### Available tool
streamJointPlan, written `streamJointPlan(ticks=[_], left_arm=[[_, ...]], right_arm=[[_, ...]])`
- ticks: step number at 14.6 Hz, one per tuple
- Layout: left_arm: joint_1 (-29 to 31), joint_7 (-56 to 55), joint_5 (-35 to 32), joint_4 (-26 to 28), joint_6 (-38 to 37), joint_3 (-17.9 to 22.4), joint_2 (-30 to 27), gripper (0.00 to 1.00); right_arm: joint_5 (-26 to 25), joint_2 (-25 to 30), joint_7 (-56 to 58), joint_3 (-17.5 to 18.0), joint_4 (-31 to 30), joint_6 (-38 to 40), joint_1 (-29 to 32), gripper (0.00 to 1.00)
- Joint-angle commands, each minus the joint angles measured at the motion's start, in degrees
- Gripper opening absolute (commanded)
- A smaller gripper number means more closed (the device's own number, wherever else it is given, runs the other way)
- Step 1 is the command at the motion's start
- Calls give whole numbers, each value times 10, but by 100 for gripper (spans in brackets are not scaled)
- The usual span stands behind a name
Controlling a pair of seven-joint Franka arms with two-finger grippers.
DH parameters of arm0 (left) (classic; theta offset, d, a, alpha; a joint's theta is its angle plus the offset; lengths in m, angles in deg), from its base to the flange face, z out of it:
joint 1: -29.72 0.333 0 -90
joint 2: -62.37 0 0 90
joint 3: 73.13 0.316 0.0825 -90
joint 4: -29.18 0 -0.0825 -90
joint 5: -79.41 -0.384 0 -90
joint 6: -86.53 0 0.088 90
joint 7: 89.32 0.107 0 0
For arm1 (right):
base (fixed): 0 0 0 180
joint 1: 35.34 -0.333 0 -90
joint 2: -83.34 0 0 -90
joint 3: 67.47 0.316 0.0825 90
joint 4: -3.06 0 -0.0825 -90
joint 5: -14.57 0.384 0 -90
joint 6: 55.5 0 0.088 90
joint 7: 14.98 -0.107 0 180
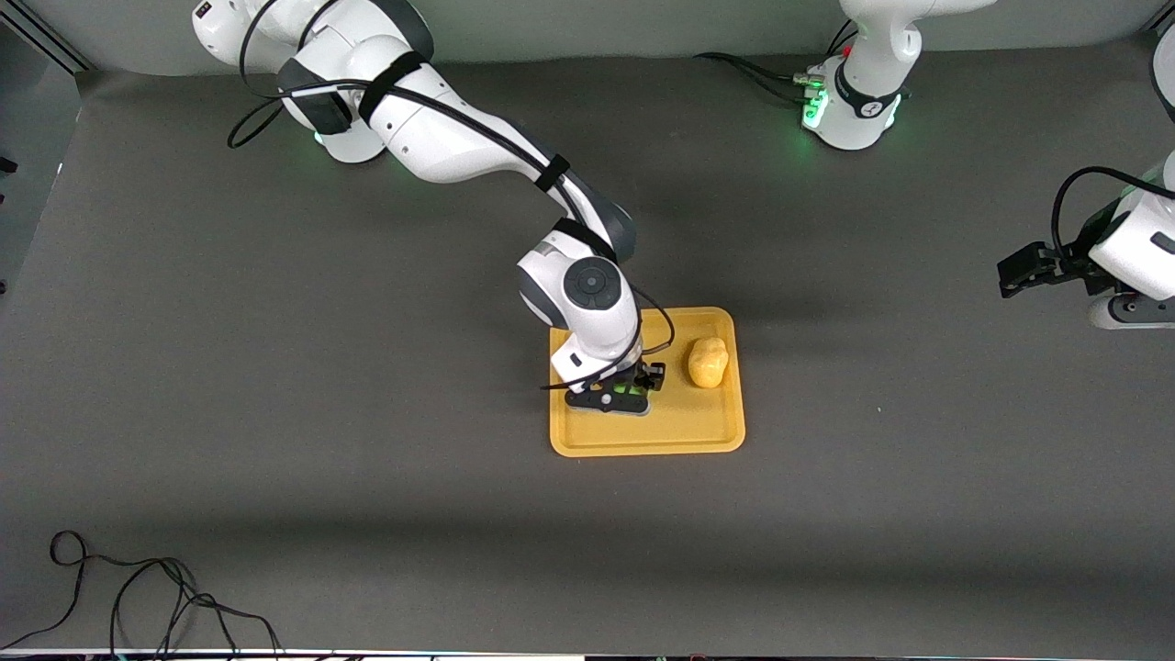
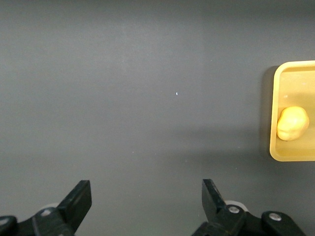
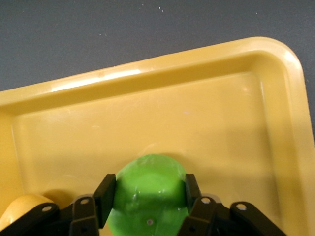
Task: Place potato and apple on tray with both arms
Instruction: 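Lower the apple onto the tray beside the potato with the right gripper, then open the right gripper to release the apple on the tray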
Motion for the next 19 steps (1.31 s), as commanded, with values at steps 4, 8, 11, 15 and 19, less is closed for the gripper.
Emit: streamJointPlan(ticks=[4, 8, 11, 15, 19], left_arm=[[4, 14, 0, 19, 13, 2, -20, 100], [11, 14, 5, 19, 19, 2, -19, 100], [10, 13, 5, 20, 22, 2, -19, 100], [9, 13, 5, 22, 26, 2, -19, 100], [11, 13, 5, 25, 29, 2, -19, 100]], right_arm=[[-18, 9, -34, -3, -9, 16, 2, 100], [-15, 66, -31, -5, -13, 64, 16, 100], [-15, 174, -30, -5, -75, 120, 49, 100], [-13, 345, 45, -5, -246, 123, 124, 100], [-12, 433, 141, -13, -327, 140, 197, 100]])
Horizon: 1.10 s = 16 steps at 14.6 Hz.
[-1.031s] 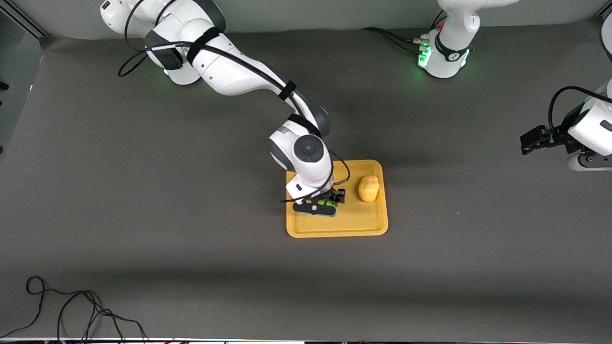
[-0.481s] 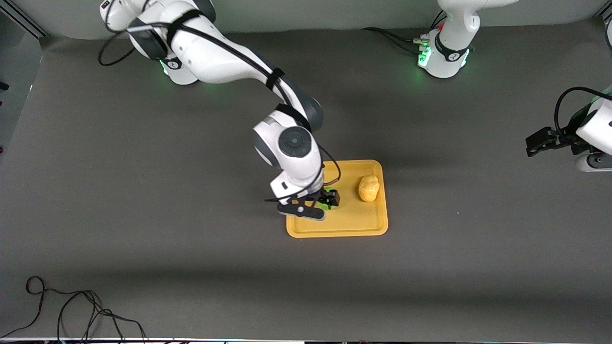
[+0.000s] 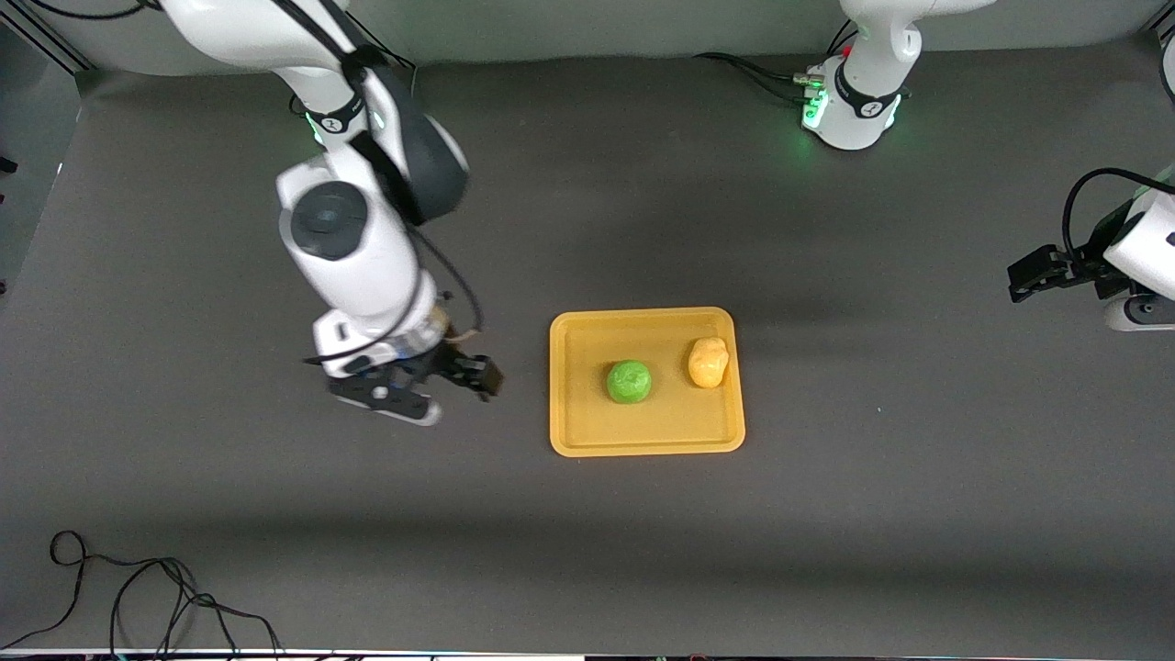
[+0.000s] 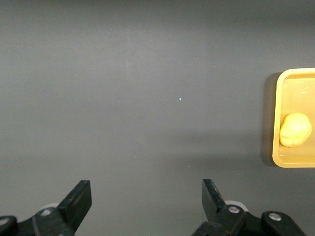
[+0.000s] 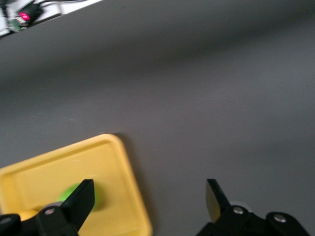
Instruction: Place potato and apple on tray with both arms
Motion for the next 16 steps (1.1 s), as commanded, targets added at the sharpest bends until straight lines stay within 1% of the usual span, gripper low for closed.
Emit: streamJointPlan(ticks=[1, 4, 6, 8, 9, 10, 11, 13, 15, 16], left_arm=[[4, 10, 4, 21, 12, -1, -19, 100], [3, 10, 4, 22, 13, -1, -19, 100], [3, 10, 4, 23, 14, -1, -19, 100], [4, 10, 4, 24, 14, -1, -19, 100], [3, 10, 4, 24, 14, -1, -19, 100], [3, 10, 4, 24, 14, -1, -19, 100], [3, 10, 4, 24, 14, -1, -19, 100], [3, 10, 4, 25, 14, -2, -19, 100], [4, 10, 4, 33, 17, -2, -23, 100], [3, 9, 4, 41, 23, -2, -26, 100]], right_arm=[[-9, 75, 67, -13, -78, 18, 37, 100], [-8, 116, 158, -67, -79, 86, 40, 100], [-8, 141, 206, -92, -87, 112, 43, 100], [-8, 185, 256, -88, -122, 114, 94, 100], [-6, 205, 289, -88, -132, 115, 109, 100], [-4, 220, 315, -88, -133, 122, 127, 100], [7, 230, 329, -87, -127, 145, 153, 100], [39, 255, 342, -80, -123, 181, 202, 100], [41, 267, 399, -75, -119, 207, 216, 100], [40, 267, 415, -64, -110, 213, 225, 100]])
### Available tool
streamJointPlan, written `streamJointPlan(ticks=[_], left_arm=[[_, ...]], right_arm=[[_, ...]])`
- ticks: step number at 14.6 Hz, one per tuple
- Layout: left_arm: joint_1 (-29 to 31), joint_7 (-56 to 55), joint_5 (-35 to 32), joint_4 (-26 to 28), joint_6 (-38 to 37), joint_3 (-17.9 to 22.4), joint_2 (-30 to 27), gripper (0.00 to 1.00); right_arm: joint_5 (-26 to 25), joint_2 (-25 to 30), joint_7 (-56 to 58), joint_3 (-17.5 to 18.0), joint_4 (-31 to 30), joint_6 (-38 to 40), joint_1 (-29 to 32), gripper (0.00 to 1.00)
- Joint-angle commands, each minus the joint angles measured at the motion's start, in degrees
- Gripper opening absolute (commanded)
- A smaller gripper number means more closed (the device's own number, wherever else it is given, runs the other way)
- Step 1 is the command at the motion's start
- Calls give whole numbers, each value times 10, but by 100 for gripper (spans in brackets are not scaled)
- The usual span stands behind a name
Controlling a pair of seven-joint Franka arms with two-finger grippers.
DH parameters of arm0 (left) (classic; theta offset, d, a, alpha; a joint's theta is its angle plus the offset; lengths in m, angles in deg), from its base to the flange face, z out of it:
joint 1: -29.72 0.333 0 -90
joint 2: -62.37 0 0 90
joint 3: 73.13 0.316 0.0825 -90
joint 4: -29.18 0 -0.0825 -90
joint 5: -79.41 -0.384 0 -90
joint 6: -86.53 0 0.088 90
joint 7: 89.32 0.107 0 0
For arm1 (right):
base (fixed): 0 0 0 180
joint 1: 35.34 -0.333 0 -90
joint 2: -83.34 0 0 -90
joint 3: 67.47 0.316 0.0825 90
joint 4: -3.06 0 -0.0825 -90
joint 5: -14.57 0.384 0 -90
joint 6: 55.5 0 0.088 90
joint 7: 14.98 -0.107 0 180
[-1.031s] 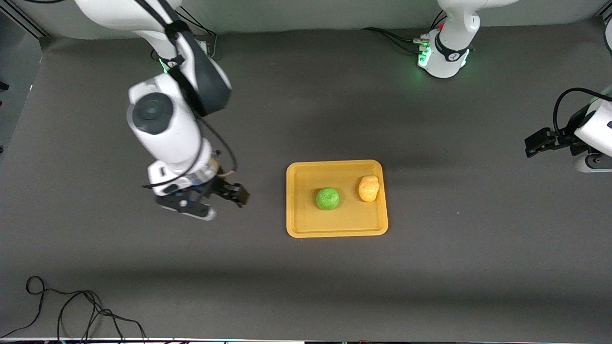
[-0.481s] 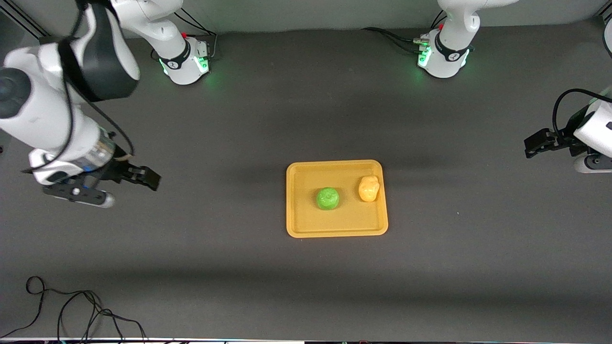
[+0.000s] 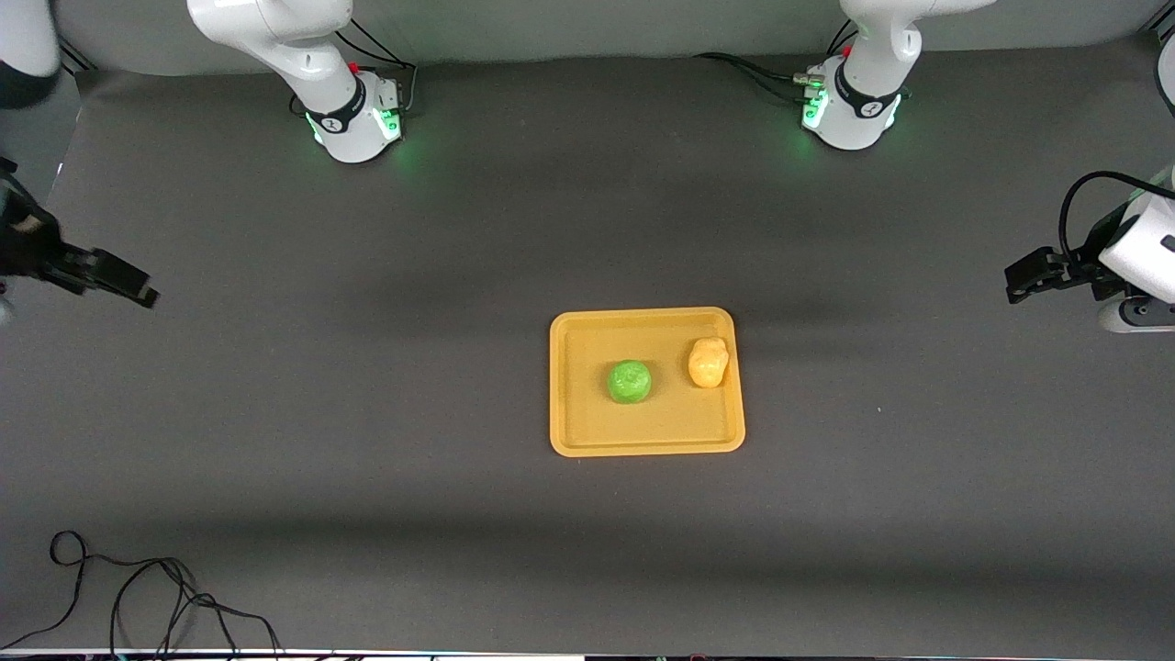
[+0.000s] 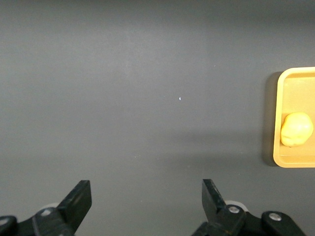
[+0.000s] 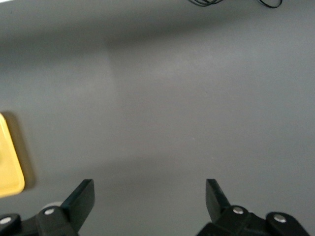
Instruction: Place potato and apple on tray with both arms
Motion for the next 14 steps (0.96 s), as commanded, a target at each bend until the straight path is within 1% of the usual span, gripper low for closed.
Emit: streamJointPlan(ticks=[1, 2, 4, 5, 7, 8, 9, 12, 14], left_arm=[[2, 7, 4, 39, 23, -2, -32, 100], [3, 7, 4, 42, 24, -2, -35, 100], [2, 7, 4, 44, 31, -2, -35, 100], [1, 1, 4, 51, 39, -2, -35, 100], [0, 1, 4, 52, 42, -2, -36, 100], [1, 1, 4, 52, 40, -2, -36, 100], [2, 2, 4, 53, 38, -2, -36, 100], [2, 2, 5, 52, 34, -3, -39, 100], [1, 2, 5, 52, 33, -3, -38, 100]], right_arm=[[9, 15, 39, 40, -2, 19, 35, 100], [9, 15, 48, 53, -2, 25, 49, 100], [1, 7, 56, 58, -2, 18, 48, 100], [-3, 4, 56, 66, -2, 12, 49, 100], [-29, 3, 56, 83, -2, 10, 49, 100], [-29, 3, 56, 88, -2, 12, 50, 100], [-25, 3, 54, 88, -3, 15, 50, 100], [11, 5, 43, 82, -2, 26, 52, 100], [13, 8, 43, 76, -2, 27, 49, 100]])
